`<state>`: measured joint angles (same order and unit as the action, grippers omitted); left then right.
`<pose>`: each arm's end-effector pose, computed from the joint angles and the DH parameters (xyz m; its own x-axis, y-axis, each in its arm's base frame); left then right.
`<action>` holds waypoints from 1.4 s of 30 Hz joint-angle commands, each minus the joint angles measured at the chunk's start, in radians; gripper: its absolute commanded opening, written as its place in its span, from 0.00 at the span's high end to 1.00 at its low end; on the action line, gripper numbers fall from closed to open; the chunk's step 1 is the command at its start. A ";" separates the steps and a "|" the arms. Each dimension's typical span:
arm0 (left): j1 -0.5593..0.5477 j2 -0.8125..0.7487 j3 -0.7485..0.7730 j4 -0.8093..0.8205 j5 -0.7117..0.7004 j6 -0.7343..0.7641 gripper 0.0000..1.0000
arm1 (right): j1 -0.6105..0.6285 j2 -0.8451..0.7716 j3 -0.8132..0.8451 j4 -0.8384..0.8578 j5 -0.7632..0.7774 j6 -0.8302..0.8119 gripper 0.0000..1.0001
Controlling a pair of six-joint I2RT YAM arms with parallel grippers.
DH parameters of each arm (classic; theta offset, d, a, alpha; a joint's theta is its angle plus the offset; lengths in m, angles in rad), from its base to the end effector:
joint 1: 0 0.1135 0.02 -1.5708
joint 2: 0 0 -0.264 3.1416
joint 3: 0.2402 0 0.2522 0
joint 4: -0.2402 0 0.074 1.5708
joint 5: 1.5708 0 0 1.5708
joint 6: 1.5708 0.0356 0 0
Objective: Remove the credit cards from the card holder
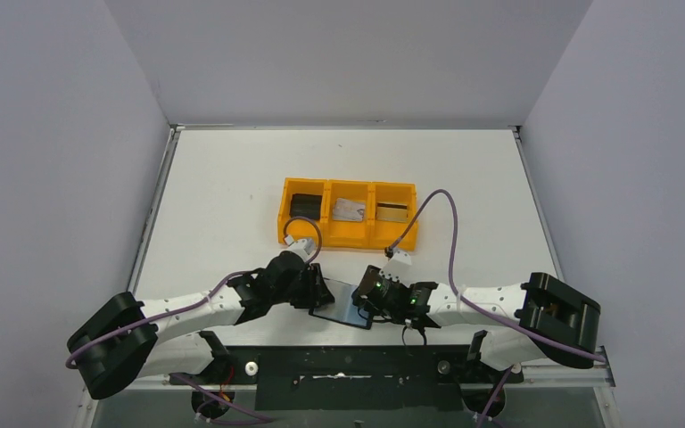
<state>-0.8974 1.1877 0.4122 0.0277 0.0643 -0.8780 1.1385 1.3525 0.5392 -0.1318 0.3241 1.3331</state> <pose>0.1345 -0.1723 0.1552 -0.8937 -0.1110 -0.4347 0.1907 0.7830 -0.5921 0.1099 0.2112 0.1471 -0.8405 0.3773 -0.3888 0.1458 0.8487 0.5084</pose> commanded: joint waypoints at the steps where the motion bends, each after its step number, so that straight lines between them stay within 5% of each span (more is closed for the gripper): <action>1: -0.015 -0.021 0.059 0.072 0.040 0.004 0.64 | -0.006 -0.001 -0.028 -0.009 -0.009 0.010 0.62; 14: -0.020 -0.034 0.067 0.091 0.063 0.003 0.68 | -0.008 -0.008 -0.035 -0.003 -0.011 0.012 0.62; 25: -0.048 0.026 0.118 0.005 0.018 0.033 0.58 | -0.011 -0.006 -0.038 0.004 -0.017 0.011 0.62; 42: -0.072 -0.024 0.111 0.085 0.041 0.025 0.60 | -0.016 -0.025 -0.053 0.020 -0.019 0.008 0.62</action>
<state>-0.9508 1.2026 0.4873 -0.0448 0.0391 -0.8337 1.1297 1.3369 0.5129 -0.0944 0.3130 1.3376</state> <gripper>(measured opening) 0.400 0.380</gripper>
